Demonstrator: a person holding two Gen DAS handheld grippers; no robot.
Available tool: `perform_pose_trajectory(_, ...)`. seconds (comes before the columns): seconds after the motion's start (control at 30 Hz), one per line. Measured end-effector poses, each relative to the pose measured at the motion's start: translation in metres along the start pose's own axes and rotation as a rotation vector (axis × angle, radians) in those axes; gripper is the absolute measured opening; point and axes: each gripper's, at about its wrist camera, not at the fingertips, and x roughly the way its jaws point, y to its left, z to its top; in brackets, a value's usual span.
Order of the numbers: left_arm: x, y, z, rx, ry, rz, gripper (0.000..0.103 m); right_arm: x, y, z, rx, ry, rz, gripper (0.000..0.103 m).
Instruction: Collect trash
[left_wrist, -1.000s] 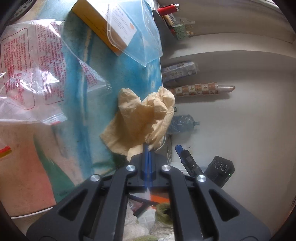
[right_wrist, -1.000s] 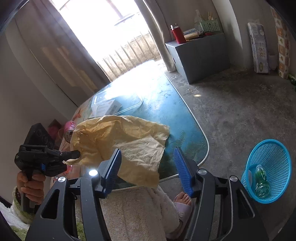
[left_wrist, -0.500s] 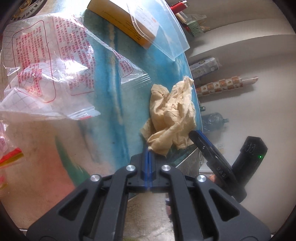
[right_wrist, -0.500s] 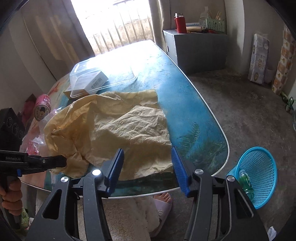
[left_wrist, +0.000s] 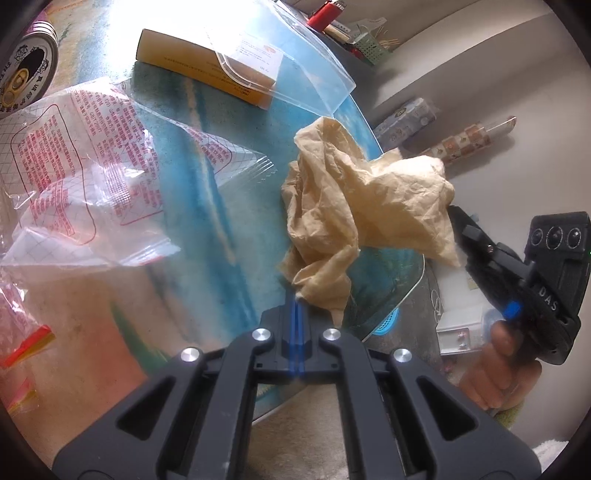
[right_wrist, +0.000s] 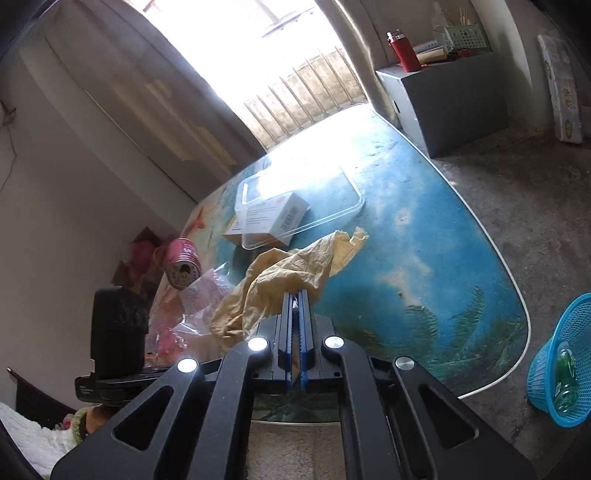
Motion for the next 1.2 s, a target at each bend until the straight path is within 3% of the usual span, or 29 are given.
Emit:
perform_pose_trajectory(0.17,0.005,-0.011,0.002,0.052,-0.013,0.022,0.000,0.038,0.010,-0.004,0.004,0.155,0.126,0.003)
perform_pose_trajectory(0.33,0.003,-0.016,0.000,0.096,-0.018,0.027,0.000,0.075,0.001,-0.010,0.016,0.306,0.110,0.003)
perform_pose_trajectory(0.5,-0.006,-0.015,-0.006,0.122,-0.010,0.041,0.000,0.094,0.004,-0.016,-0.020,0.385,0.046,0.003)
perform_pose_trajectory(0.63,-0.020,-0.013,-0.008,0.127,-0.035,0.035,0.000,0.101,0.005,-0.019,-0.033,0.395,0.023,0.003)
perform_pose_trajectory(0.87,-0.032,-0.007,0.006,0.103,-0.126,-0.044,0.000,0.097,-0.005,-0.021,0.006,0.377,0.040,0.003)
perform_pose_trajectory(1.07,-0.020,-0.015,0.019,0.097,-0.116,-0.091,0.000,0.094,-0.008,-0.022,0.014,0.365,0.044,0.003)
perform_pose_trajectory(1.2,-0.004,-0.024,0.022,0.126,-0.085,-0.065,0.000,0.090,-0.013,-0.024,0.030,0.356,0.062,0.003)
